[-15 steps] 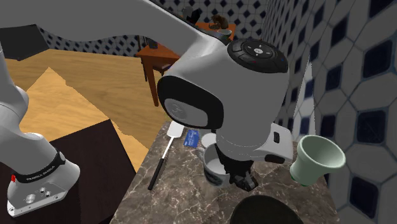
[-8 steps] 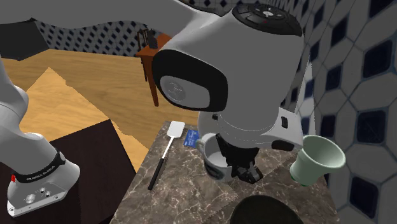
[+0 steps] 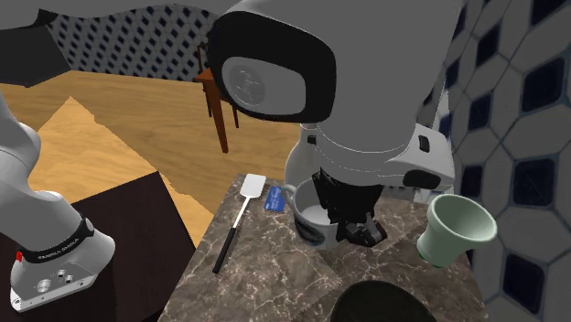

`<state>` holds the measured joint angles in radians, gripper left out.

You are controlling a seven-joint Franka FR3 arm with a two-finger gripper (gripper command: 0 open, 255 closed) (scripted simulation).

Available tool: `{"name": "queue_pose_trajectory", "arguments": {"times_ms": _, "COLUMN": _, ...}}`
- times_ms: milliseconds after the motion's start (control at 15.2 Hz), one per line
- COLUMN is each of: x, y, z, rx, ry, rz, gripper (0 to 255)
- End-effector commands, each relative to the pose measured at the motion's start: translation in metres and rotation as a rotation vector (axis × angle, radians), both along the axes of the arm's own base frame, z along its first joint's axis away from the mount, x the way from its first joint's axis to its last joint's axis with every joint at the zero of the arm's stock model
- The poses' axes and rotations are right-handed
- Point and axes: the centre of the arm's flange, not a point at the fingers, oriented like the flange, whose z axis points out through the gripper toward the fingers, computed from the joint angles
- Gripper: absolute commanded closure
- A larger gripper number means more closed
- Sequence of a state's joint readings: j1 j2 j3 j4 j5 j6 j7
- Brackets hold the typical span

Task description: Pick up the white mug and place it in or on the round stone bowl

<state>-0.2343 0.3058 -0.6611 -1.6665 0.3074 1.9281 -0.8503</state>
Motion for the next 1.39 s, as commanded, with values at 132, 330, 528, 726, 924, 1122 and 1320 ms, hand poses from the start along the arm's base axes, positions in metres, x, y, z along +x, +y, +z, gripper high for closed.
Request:
{"name": "queue_pose_trajectory", "arguments": {"times_ms": 132, "x": 0.000, "y": 0.000, "z": 0.022, "rx": 0.000, "ry": 0.000, "rz": 0.000, "gripper": 255}}
{"name": "queue_pose_trajectory", "arguments": {"times_ms": 330, "x": 0.000, "y": 0.000, "z": 0.035, "rx": 0.000, "ry": 0.000, "rz": 0.000, "gripper": 255}}
{"name": "queue_pose_trajectory", "arguments": {"times_ms": 528, "x": -0.011, "y": -0.038, "z": 0.037, "rx": 0.000, "ry": 0.000, "rz": 0.000, "gripper": 255}}
{"name": "queue_pose_trajectory", "arguments": {"times_ms": 726, "x": -0.022, "y": -0.076, "z": 0.039, "rx": 0.000, "ry": 0.000, "rz": 0.000, "gripper": 255}}
{"name": "queue_pose_trajectory", "arguments": {"times_ms": 924, "x": -0.034, "y": -0.114, "z": 0.042, "rx": 0.000, "ry": 0.000, "rz": 0.000, "gripper": 255}}
{"name": "queue_pose_trajectory", "arguments": {"times_ms": 1122, "x": -0.045, "y": -0.152, "z": 0.044, "rx": 0.000, "ry": 0.000, "rz": 0.000, "gripper": 255}}
{"name": "queue_pose_trajectory", "arguments": {"times_ms": 1320, "x": -0.052, "y": -0.176, "z": 0.040, "rx": 0.000, "ry": 0.000, "rz": 0.000, "gripper": 255}}
